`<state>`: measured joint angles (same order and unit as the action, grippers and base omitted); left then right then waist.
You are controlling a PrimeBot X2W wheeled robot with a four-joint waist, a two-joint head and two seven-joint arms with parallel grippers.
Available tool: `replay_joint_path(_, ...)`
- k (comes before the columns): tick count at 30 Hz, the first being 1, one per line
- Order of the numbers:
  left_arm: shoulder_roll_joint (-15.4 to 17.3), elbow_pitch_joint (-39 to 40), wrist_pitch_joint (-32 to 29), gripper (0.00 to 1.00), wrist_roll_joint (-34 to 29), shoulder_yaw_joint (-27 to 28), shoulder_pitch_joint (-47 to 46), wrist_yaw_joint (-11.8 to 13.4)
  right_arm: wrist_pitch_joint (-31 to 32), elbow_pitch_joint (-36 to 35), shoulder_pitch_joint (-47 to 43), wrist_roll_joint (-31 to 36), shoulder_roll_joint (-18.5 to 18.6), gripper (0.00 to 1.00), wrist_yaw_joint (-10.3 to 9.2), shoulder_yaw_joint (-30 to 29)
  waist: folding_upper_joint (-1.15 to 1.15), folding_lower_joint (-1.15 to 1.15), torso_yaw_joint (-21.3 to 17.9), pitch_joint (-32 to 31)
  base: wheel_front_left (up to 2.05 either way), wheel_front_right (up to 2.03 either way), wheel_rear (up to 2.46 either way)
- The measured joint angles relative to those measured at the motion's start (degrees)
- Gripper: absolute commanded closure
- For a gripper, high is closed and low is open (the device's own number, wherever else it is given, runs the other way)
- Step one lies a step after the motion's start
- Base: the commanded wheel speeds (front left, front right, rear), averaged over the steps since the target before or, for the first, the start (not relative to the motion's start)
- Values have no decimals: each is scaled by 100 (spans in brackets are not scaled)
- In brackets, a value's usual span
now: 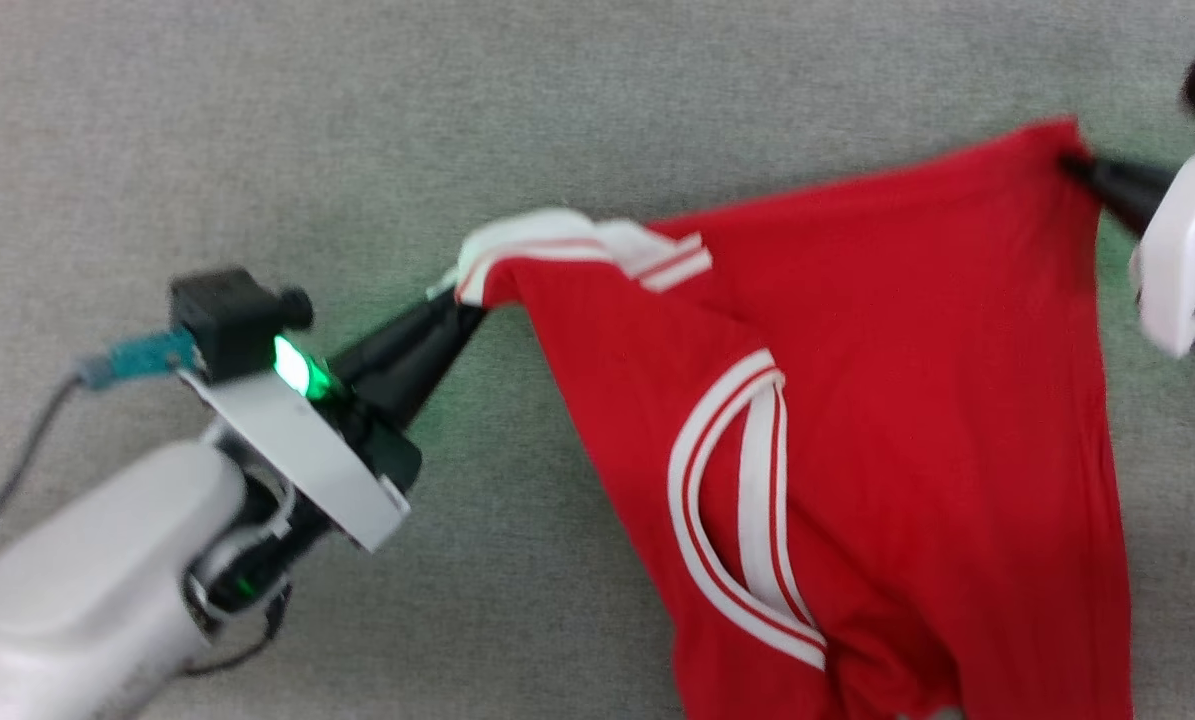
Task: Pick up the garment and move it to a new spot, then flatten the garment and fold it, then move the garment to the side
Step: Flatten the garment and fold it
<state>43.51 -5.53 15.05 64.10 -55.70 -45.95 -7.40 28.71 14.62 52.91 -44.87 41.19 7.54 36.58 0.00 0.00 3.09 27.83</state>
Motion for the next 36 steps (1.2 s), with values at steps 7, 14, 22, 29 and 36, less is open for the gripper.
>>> replay_joint_path(7, 378, 327, -408, 100, 463, -237, -1135, -14, -320, 758, 836, 145, -259, 100, 8, -661, 0, 0, -159, 63, 0, 0, 0)
replay_joint_path(14, 141, -234, -1239, 100, 968, -379, -2956, -18, -669, 1679, 2138, 670, -591, 100, 22, -1265, 0, 0, -238, 298, 0, 0, 0)
replay_joint_path(22, -662, -2247, -1171, 100, 544, -168, -5598, -46, -2138, 2811, 4032, 1657, -1263, 100, 54, -2121, 0, 0, -400, 672, 0, 0, 0)
replay_joint_path(29, -1154, -3053, -594, 100, 746, -120, -6372, -51, -3248, 3668, 4609, 2243, -1660, 100, 58, -2436, 0, 0, -666, 694, 0, 0, 0)
replay_joint_path(36, -625, -2070, -275, 100, 1307, -923, -4753, -19, -3142, 3739, 3354, 1801, -1635, 100, 16, -1516, 0, 0, -645, 563, 0, 0, 0)
